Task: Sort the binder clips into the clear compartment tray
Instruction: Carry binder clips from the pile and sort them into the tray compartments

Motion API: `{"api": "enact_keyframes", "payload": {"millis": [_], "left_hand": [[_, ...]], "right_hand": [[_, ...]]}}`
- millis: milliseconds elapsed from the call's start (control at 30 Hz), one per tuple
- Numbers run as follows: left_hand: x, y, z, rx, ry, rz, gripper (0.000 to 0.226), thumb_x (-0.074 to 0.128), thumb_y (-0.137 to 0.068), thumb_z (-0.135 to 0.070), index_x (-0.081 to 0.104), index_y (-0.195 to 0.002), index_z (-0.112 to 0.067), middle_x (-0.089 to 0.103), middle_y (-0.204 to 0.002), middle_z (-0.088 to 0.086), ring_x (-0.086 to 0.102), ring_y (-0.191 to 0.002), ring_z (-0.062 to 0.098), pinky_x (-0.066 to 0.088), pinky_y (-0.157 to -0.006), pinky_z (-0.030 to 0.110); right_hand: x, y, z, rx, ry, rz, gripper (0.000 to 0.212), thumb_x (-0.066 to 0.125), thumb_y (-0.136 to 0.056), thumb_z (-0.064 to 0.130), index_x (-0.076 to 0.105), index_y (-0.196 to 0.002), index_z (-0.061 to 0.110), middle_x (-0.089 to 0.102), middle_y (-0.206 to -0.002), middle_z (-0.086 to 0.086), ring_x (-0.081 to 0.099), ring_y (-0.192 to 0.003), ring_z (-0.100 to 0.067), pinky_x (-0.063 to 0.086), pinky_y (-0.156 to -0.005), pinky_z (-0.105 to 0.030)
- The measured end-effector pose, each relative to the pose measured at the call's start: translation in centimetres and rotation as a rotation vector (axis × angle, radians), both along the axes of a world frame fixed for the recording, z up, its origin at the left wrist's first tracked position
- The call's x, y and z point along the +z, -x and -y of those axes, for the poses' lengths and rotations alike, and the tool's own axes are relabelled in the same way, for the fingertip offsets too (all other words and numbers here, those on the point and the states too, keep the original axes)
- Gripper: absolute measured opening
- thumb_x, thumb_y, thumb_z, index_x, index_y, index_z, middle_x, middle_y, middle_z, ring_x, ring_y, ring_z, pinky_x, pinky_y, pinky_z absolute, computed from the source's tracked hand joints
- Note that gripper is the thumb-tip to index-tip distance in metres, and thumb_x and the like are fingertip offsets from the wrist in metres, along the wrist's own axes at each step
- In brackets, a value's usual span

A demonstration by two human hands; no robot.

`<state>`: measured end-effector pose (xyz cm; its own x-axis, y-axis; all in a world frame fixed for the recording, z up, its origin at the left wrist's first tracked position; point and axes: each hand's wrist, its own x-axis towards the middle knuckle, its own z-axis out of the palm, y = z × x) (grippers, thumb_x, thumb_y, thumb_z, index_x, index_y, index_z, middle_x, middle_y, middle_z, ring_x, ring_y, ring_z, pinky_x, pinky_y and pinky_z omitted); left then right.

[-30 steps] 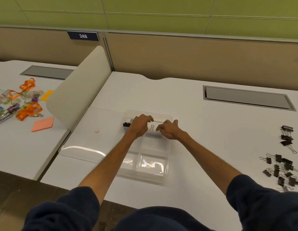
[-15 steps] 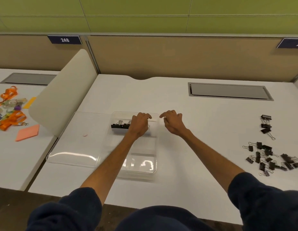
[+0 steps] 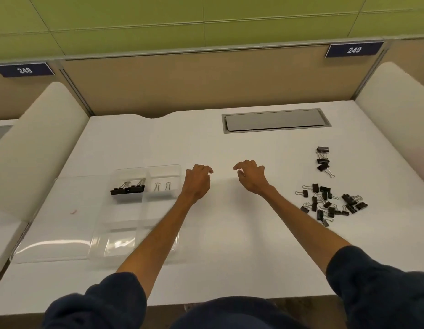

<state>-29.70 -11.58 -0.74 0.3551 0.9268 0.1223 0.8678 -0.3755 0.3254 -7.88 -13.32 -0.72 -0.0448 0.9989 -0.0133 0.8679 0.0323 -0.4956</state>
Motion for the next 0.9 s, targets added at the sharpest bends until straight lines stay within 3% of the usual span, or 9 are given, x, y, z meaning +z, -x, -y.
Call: {"api": "enact_keyframes", "payload": {"millis": [267, 700, 900], "left_hand": [[-0.9, -8.1, 0.4, -0.047, 0.07, -0.017, 0.028, 0.04, -0.097, -0.011, 0.055, -0.12, -0.016, 0.059, -0.118, 0.001, 0.047, -0.116, 0.022, 0.032, -0.089, 0.037], [-1.9, -20.6, 0.5, -0.154, 0.265, 0.045, 0.028, 0.044, -0.097, -0.021, 0.05, -0.124, -0.015, 0.057, -0.122, 0.004, 0.049, -0.115, 0.023, 0.035, -0.097, 0.041], [-2.6, -25.4, 0.6, -0.185, 0.34, -0.03, 0.036, 0.045, -0.098, -0.027, 0.044, -0.131, -0.013, 0.047, -0.133, 0.009, 0.039, -0.127, 0.025, 0.033, -0.1, 0.044]], "right_hand": [[-0.3, -8.2, 1.7, -0.098, 0.034, 0.002, 0.028, 0.043, -0.096, 0.016, 0.057, -0.12, 0.02, 0.057, -0.122, -0.002, 0.044, -0.121, -0.023, 0.03, -0.095, -0.046], [-0.9, -21.6, 4.4, -0.269, 0.086, -0.069, 0.032, 0.047, -0.095, 0.015, 0.054, -0.126, 0.017, 0.052, -0.131, -0.005, 0.038, -0.131, -0.025, 0.028, -0.104, -0.053], [-1.7, -26.3, 4.9, -0.362, 0.148, -0.068, 0.037, 0.047, -0.094, 0.018, 0.048, -0.131, 0.017, 0.045, -0.138, -0.007, 0.036, -0.132, -0.026, 0.03, -0.104, -0.051]]}}
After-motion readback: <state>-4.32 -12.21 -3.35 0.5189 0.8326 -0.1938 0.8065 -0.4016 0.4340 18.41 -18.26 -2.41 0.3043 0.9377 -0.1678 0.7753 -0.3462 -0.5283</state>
